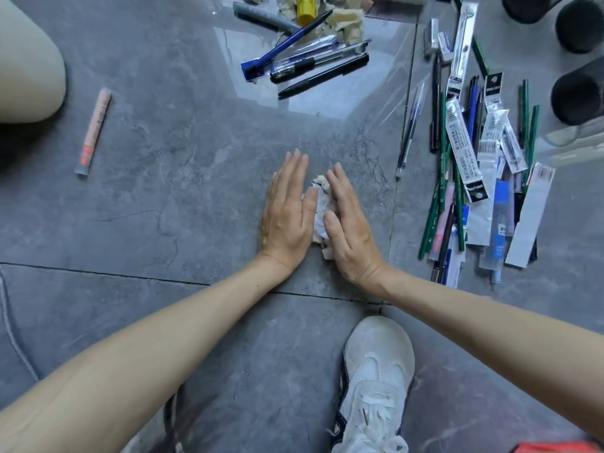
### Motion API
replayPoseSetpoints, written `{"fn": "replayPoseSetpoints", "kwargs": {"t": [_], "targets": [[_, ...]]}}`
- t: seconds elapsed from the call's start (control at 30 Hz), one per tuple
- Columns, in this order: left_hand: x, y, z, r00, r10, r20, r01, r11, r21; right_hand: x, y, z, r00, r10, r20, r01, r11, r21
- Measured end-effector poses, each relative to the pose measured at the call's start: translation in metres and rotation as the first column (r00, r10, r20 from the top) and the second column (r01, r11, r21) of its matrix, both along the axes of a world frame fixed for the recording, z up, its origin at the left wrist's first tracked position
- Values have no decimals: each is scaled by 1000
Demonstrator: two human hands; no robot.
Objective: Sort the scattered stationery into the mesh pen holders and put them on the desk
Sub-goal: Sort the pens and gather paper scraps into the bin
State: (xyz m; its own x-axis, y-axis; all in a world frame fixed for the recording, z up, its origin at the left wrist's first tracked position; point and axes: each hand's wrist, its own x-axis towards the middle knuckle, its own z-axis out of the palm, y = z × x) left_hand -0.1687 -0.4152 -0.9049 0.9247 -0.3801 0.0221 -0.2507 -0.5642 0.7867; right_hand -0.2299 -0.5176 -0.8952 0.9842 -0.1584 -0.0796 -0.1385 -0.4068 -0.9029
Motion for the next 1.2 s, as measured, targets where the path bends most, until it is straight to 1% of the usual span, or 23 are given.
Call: {"fn": "replayPoseSetpoints", "kwargs": {"t": [0.1, 0.17, 0.23, 0.37, 0.43, 0.57, 0.63, 0.67, 0.7, 0.77, 0.83, 0.93, 0.97, 1.0, 1.07, 1.1, 1.13, 1.2], "targets": [[-4, -5, -3, 997, -70, 43, 70, 998, 3, 7, 7, -1, 996, -85, 22, 85, 996, 0], [-8, -11, -3, 997, -71, 23, 72, 996, -45, 13, 16, -1, 982, -188, 19, 188, 982, 29], [-10, -18, -1, 1000, 11, -28, -14, 993, -113, 19, 23, 2, 957, -292, 10, 290, 954, 81], [-14, -32, 9, 979, 145, -143, -176, 956, -234, 22, 26, 8, 910, -413, -24, 408, 884, 229], [-17, -39, 14, 960, 183, -211, -240, 925, -293, 23, 24, 9, 888, -453, -82, 454, 830, 325], [-18, -51, 21, 899, 226, -375, -365, 860, -357, 27, 19, 13, 848, -481, -223, 529, 745, 406], [-17, -57, 25, 838, 257, -481, -460, 807, -370, 30, 12, 19, 824, -506, -256, 566, 708, 422], [-16, -61, 28, 789, 274, -549, -524, 767, -370, 33, 9, 21, 805, -526, -275, 592, 677, 436], [-14, -64, 31, 734, 284, -617, -586, 724, -364, 36, 7, 25, 778, -545, -312, 626, 625, 467], [-9, -69, 39, 624, 283, -729, -690, 637, -343, 42, 2, 33, 716, -565, -409, 691, 491, 531], [-6, -73, 47, 543, 268, -796, -754, 573, -322, 48, -1, 37, 686, -543, -483, 719, 405, 565], [-2, -74, 59, 454, 224, -862, -812, 501, -297, 55, 1, 48, 661, -521, -540, 743, 349, 572], [1, -74, 63, 445, 214, -869, -817, 493, -297, 58, 1, 51, 660, -519, -543, 744, 358, 564], [4, -73, 68, 451, 211, -867, -811, 501, -301, 60, 1, 54, 674, -510, -534, 736, 408, 540], [12, -71, 77, 499, 190, -846, -772, 541, -334, 66, 2, 63, 726, -453, -517, 683, 568, 460], [16, -69, 83, 526, 172, -833, -751, 555, -359, 71, 4, 69, 745, -433, -508, 655, 620, 432], [23, -67, 90, 546, 154, -823, -737, 555, -385, 78, 6, 76, 755, -441, -486, 641, 652, 404], [38, -66, 102, 571, 144, -809, -728, 545, -417, 96, 4, 90, 742, -502, -445, 660, 664, 351]]}}
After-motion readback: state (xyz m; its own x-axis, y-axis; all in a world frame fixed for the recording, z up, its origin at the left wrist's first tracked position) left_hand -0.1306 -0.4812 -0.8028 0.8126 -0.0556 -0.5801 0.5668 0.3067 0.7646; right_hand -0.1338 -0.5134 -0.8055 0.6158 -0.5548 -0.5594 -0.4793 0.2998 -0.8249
